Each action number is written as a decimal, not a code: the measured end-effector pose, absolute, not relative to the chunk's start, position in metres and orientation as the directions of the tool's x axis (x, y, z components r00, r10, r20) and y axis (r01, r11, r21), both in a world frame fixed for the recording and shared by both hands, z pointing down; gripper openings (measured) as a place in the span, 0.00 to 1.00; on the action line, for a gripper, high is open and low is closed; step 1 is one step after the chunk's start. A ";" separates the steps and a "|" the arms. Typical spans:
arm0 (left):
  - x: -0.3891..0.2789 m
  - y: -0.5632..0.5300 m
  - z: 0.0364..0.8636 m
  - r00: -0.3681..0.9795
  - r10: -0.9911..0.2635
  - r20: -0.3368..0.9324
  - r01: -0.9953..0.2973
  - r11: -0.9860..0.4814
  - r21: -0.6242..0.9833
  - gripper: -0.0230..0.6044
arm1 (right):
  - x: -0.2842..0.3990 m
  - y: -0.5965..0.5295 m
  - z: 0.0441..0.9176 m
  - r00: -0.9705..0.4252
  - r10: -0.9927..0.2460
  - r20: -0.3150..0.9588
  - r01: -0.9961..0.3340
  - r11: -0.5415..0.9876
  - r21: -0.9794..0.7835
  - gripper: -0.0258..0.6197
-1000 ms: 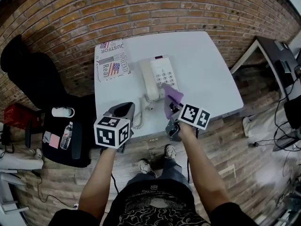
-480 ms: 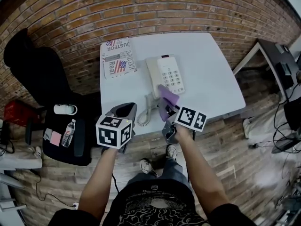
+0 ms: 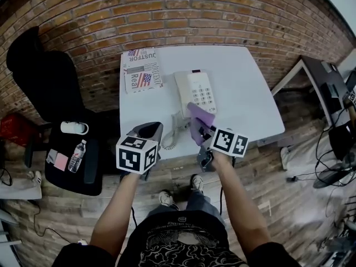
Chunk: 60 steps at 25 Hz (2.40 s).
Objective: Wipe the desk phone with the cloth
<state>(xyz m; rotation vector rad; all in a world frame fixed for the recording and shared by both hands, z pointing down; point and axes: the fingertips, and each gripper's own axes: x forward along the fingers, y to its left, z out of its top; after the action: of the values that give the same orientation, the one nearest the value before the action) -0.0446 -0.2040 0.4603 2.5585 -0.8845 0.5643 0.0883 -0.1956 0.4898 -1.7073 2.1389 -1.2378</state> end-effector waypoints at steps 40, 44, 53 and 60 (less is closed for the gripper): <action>-0.055 -0.294 0.456 0.376 -0.793 0.479 -0.926 -0.311 0.212 0.05 | 0.039 -0.445 0.411 -0.672 -0.296 0.679 -0.398 0.918 0.007 0.11; -0.064 -0.292 0.459 0.319 -0.815 0.483 -0.946 -0.242 0.216 0.05 | 0.025 -0.449 0.433 -0.622 -0.182 0.761 -0.222 0.974 0.052 0.11; -0.087 -0.275 0.466 0.213 -0.841 0.498 -0.971 -0.126 0.202 0.05 | 0.013 -0.417 0.486 -0.360 0.047 0.932 0.209 0.977 0.032 0.11; -0.097 -0.257 0.469 0.166 -0.839 0.518 -0.979 -0.076 0.189 0.05 | 0.012 -0.382 0.512 -0.138 0.158 0.978 0.393 0.915 -0.093 0.11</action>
<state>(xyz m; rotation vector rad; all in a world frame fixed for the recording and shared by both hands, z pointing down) -0.0965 -0.2571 0.4691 1.9589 -1.7156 0.3759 0.0124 -0.3816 0.5116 1.0678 4.3439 0.5396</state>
